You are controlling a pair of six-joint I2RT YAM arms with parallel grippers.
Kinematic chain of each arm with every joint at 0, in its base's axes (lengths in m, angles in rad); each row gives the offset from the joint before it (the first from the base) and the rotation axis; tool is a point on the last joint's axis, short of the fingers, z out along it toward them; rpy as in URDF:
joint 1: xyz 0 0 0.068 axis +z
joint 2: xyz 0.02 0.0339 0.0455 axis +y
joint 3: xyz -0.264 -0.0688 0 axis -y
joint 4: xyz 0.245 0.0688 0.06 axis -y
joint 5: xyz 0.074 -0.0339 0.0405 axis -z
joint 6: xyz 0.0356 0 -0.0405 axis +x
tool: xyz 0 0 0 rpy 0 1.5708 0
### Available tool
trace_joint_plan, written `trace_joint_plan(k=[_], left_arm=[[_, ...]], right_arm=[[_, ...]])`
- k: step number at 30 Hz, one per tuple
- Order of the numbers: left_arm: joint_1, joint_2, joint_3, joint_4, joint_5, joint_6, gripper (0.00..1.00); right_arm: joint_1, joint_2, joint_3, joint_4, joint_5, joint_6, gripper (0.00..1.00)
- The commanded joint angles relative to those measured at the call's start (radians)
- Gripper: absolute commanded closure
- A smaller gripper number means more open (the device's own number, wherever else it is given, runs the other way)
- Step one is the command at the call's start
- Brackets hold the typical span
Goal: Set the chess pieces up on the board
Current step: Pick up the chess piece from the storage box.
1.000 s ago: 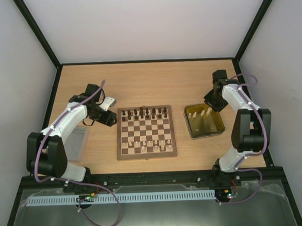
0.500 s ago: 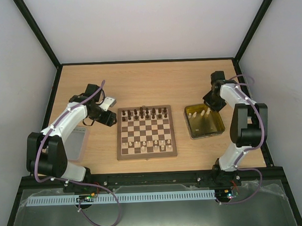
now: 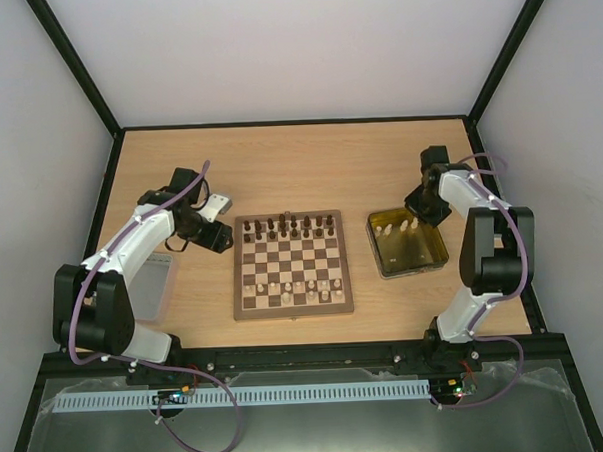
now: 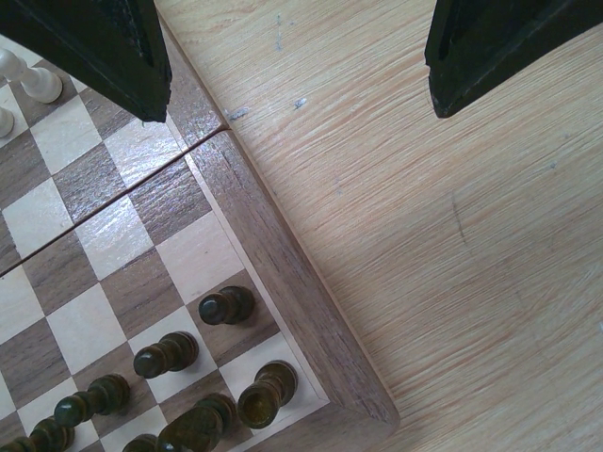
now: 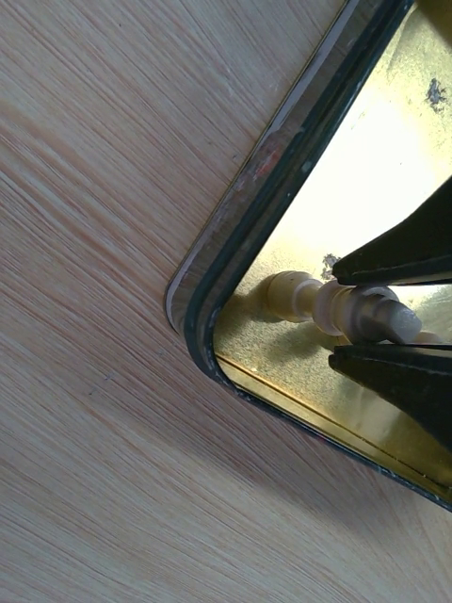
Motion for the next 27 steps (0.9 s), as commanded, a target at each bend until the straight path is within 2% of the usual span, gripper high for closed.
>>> trace_joint_plan(k=[1, 13, 23, 27], left_arm=[[-0.002, 0.004, -0.01, -0.009, -0.008, -0.007, 0.25], [-0.002, 0.011, -0.011, -0.009, -0.005, -0.005, 0.25], [-0.002, 0.015, -0.01, -0.01, -0.004, -0.002, 0.25], [-0.002, 0.021, -0.009, -0.012, -0.004, -0.001, 0.25]], right_arm=[[-0.005, -0.019, -0.025, -0.005, 0.009, -0.003, 0.98], [-0.005, -0.077, 0.045, -0.06, 0.056, -0.023, 0.98], [0.0, -0.127, 0.083, -0.103, 0.023, -0.044, 0.98], [0.048, -0.189, 0.111, -0.15, 0.029, -0.053, 0.98]])
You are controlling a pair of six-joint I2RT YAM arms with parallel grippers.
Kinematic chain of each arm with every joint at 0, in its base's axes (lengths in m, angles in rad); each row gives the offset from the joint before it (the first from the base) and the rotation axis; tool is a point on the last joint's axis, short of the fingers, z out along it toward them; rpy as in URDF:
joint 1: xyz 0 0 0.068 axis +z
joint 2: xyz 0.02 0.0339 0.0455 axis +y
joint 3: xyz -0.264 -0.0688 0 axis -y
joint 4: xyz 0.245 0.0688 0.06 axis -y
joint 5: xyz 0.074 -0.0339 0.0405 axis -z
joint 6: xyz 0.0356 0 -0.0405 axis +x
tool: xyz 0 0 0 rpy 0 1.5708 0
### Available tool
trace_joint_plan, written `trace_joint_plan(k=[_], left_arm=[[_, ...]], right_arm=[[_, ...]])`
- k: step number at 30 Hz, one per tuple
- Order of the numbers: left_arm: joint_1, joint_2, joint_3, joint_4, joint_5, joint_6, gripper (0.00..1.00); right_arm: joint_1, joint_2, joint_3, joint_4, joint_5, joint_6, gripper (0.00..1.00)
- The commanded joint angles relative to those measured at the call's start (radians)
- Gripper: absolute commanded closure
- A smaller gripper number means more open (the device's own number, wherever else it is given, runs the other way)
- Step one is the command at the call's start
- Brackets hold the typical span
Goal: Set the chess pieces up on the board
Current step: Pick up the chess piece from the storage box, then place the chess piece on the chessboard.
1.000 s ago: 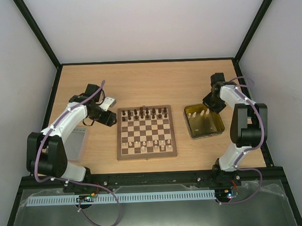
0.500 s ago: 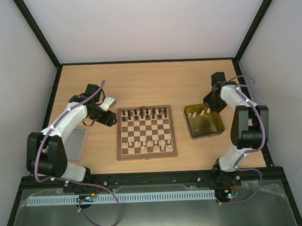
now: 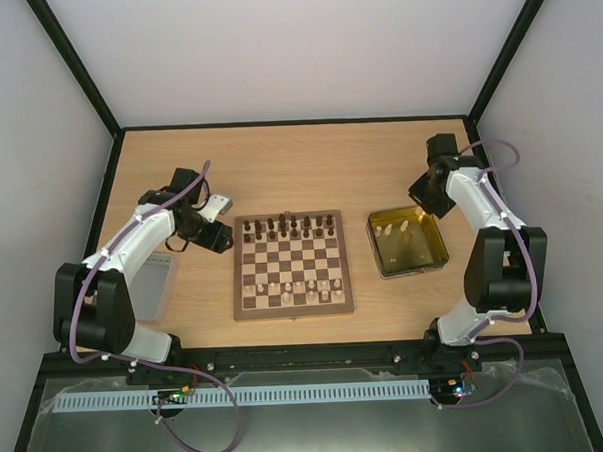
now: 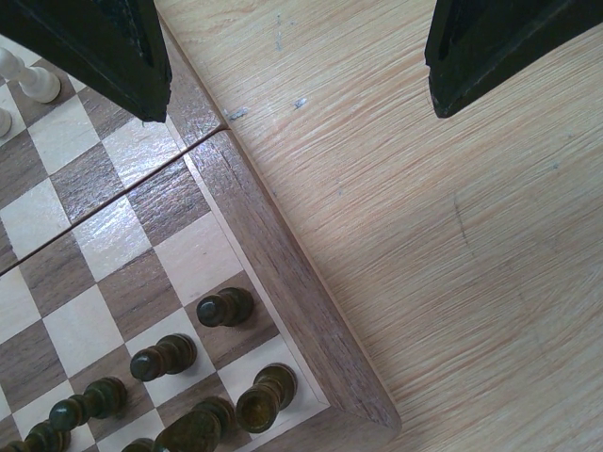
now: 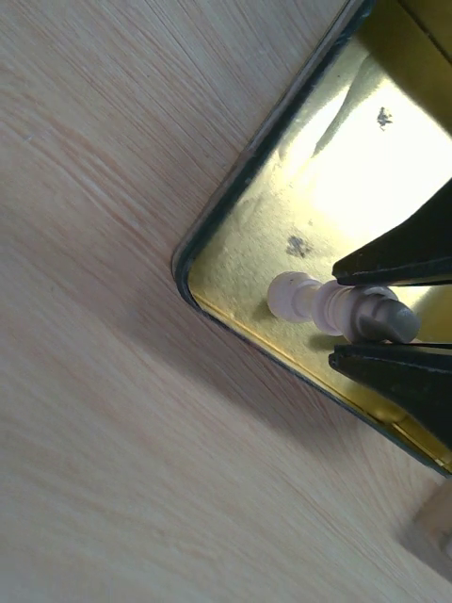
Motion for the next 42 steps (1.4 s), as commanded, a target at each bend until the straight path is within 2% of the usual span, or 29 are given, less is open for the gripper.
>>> trace_joint_plan(k=[1, 11, 18, 24, 30, 42], left_arm=[[-0.002, 0.016, -0.008, -0.013, -0.004, -0.002, 0.25], [-0.002, 0.014, -0.006, -0.015, -0.012, -0.002, 0.25], [-0.002, 0.01, -0.007, -0.015, -0.021, -0.005, 0.25], [-0.002, 0.006, -0.006, -0.013, -0.023, -0.006, 0.25], [-0.001, 0.008, -0.006, -0.013, -0.025, -0.006, 0.25], [-0.002, 0.0, -0.01, -0.01, -0.027, -0.006, 0.25]], right_arm=[[0.076, -0.098, 0.077, -0.098, 0.026, -0.021, 0.98], [0.487, -0.098, 0.275, -0.315, 0.065, -0.043, 0.98], [0.793, -0.02, 0.318, -0.389, 0.066, -0.035, 0.98], [0.969, 0.041, 0.288, -0.382, 0.029, -0.014, 0.98], [1.044, 0.069, 0.288, -0.384, 0.007, -0.013, 0.98], [1.098, 0.089, 0.226, -0.357, -0.009, -0.013, 0.98]])
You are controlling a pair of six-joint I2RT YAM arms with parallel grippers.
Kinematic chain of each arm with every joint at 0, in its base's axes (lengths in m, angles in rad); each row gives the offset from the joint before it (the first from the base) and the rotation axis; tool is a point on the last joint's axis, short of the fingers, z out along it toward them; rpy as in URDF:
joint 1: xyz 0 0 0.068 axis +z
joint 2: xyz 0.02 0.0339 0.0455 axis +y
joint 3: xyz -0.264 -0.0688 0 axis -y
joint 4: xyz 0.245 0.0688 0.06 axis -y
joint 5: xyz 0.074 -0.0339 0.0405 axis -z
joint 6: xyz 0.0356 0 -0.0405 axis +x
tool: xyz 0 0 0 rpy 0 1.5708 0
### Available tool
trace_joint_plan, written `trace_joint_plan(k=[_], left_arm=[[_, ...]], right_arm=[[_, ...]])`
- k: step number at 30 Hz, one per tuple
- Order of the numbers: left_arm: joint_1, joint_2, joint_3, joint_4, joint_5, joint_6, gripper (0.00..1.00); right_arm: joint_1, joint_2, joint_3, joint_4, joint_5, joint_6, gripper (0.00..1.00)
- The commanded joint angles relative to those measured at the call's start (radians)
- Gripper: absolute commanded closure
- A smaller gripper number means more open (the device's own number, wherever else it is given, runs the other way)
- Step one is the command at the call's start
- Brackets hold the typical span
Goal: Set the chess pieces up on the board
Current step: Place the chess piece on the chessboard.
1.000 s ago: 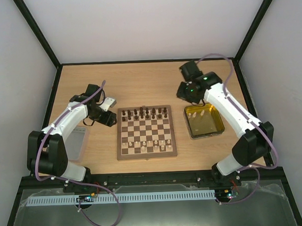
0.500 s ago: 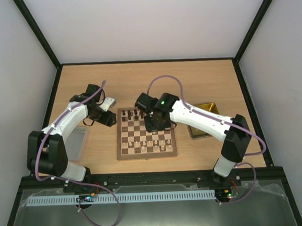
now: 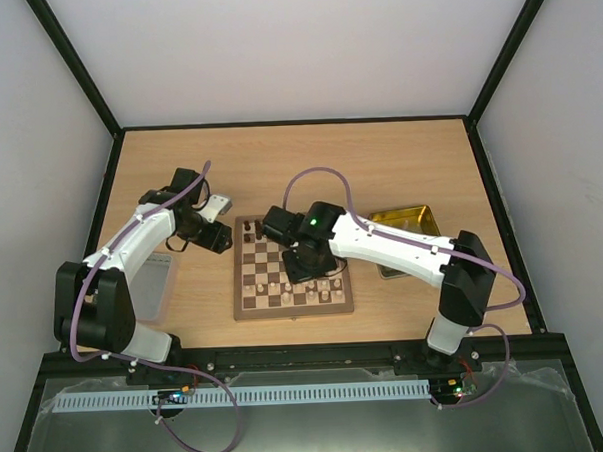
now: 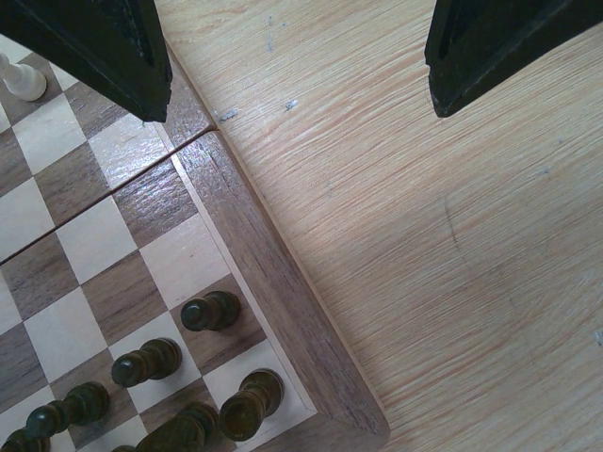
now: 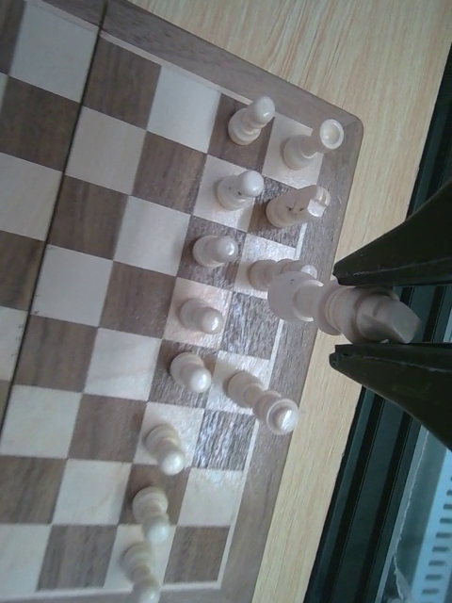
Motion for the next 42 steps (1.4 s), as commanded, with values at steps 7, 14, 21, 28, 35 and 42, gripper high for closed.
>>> trace_joint_plan(k=[7, 14, 21, 28, 35, 42], left_arm=[[-0.002, -0.011, -0.009, -0.01, -0.011, -0.007, 0.25], [-0.002, -0.006, -0.01, -0.01, -0.01, -0.007, 0.25], [-0.002, -0.001, -0.01, -0.01, -0.008, -0.006, 0.25], [-0.002, 0.003, -0.01, -0.012, -0.007, -0.006, 0.25], [-0.002, 0.004, -0.01, -0.012, -0.006, -0.006, 0.25], [-0.001, 0.008, -0.01, -0.01, -0.008, -0.006, 0.25]], right_arm=[[0.014, 0.038, -0.08, 0.052, -0.005, 0.008, 0.98], [0.014, 0.055, -0.085, 0.077, -0.022, 0.0, 0.98], [0.014, 0.062, -0.083, 0.078, -0.037, -0.013, 0.98], [0.019, 0.069, -0.073, 0.082, -0.045, -0.023, 0.98], [0.023, 0.066, -0.085, 0.106, -0.055, -0.035, 0.98], [0.025, 0.056, -0.129, 0.145, -0.07, -0.034, 0.98]])
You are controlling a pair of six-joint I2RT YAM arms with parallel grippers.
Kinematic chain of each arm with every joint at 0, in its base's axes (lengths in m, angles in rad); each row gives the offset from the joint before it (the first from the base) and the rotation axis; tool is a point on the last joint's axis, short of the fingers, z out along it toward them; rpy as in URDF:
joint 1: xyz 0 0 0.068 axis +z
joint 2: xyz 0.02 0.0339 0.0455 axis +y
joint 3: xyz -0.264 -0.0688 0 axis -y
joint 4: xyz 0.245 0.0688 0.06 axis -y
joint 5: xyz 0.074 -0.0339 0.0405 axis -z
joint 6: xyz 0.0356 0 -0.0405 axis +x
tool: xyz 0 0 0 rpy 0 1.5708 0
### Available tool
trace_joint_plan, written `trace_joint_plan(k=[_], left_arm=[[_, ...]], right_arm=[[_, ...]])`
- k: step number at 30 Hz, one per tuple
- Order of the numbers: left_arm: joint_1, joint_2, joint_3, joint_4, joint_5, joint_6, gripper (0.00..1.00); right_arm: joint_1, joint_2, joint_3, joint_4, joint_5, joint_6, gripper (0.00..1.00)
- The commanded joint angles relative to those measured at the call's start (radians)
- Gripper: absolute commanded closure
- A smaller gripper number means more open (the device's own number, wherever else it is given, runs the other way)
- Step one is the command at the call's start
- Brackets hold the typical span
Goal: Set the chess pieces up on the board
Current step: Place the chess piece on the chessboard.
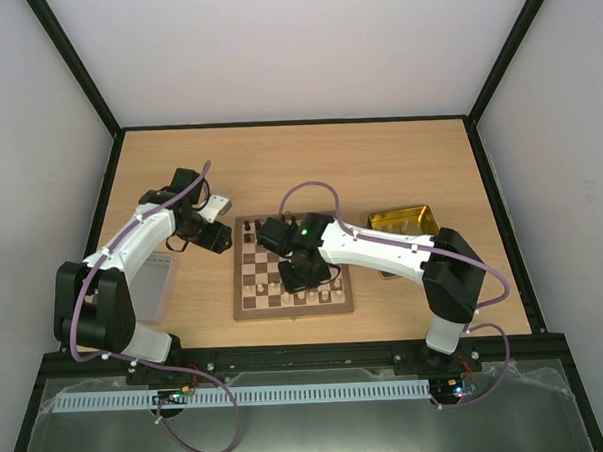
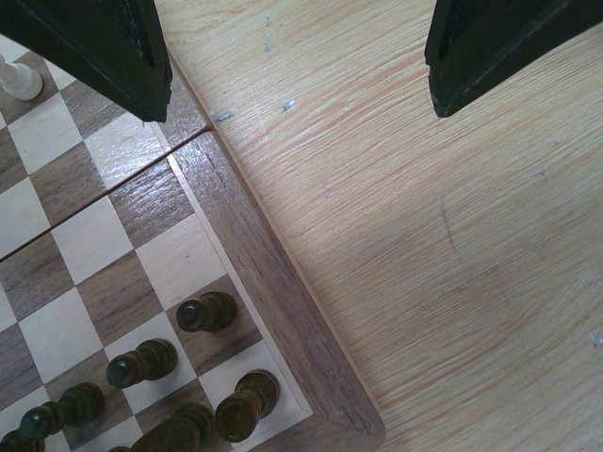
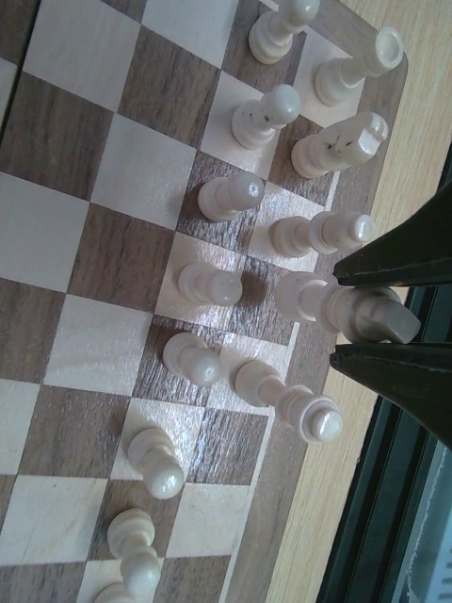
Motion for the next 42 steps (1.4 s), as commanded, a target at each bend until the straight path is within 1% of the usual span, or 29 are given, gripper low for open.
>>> trace_joint_plan(k=[1, 11, 42], left_arm=[[-0.002, 0.009, -0.009, -0.01, -0.001, -0.006, 0.25], [-0.002, 0.012, -0.01, -0.01, -0.005, -0.006, 0.25], [-0.002, 0.012, -0.01, -0.01, -0.003, -0.006, 0.25]], right_arm=[[0.009, -0.003, -0.035, 0.028, -0.006, -0.011, 0.98], [0.009, -0.003, -0.055, 0.063, -0.022, -0.011, 0.98], [0.009, 0.023, -0.057, 0.079, -0.042, -0.01, 0.98]])
